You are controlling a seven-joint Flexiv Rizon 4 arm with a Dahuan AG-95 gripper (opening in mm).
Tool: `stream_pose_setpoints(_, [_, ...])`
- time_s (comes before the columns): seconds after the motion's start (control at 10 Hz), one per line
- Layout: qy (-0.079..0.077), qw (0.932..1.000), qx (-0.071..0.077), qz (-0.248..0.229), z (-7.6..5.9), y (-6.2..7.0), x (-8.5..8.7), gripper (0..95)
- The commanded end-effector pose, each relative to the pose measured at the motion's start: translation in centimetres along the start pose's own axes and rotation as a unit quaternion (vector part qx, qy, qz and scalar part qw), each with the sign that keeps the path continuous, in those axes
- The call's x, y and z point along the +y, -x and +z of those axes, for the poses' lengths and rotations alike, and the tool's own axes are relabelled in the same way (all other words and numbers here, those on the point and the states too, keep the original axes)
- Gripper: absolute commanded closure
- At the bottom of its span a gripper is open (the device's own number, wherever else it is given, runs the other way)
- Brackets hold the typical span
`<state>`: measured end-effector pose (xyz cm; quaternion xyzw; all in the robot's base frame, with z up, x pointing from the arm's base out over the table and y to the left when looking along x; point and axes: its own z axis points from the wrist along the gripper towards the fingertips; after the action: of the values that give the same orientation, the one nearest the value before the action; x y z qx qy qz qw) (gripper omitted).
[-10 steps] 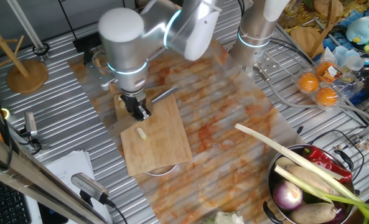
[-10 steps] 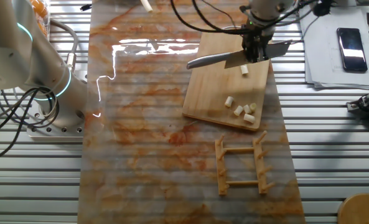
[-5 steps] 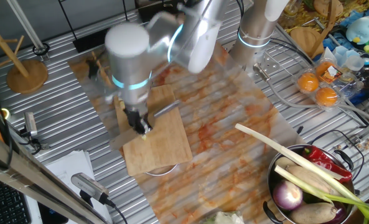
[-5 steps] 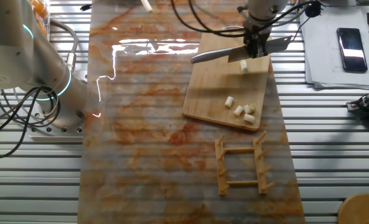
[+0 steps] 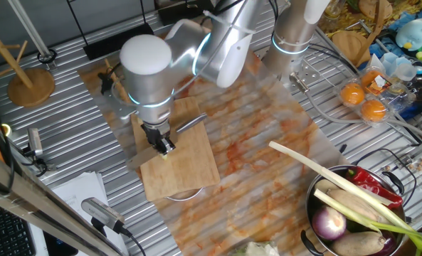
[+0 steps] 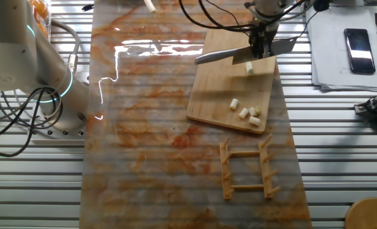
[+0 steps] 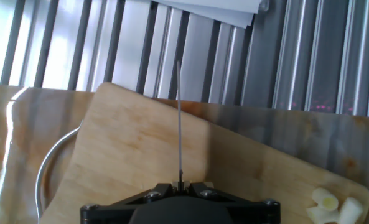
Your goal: Chop the scallions
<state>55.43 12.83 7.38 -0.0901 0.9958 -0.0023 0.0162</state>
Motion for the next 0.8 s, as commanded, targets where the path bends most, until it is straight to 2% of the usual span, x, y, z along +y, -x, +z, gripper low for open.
stream_pose_setpoints(0.1, [0.004,0.9999,-0.010,0.002,0.8,-0.2,-0.4,95.0])
stream_pose_setpoints(0.5, [0.014,0.9997,-0.015,0.011,0.8,-0.3,-0.6,95.0])
stream_pose_setpoints(0.6, [0.021,0.9996,-0.012,0.013,0.8,-0.3,-0.6,95.0])
stream_pose_setpoints(0.8, [0.042,0.9989,-0.018,0.015,0.3,-0.6,-1.5,95.0])
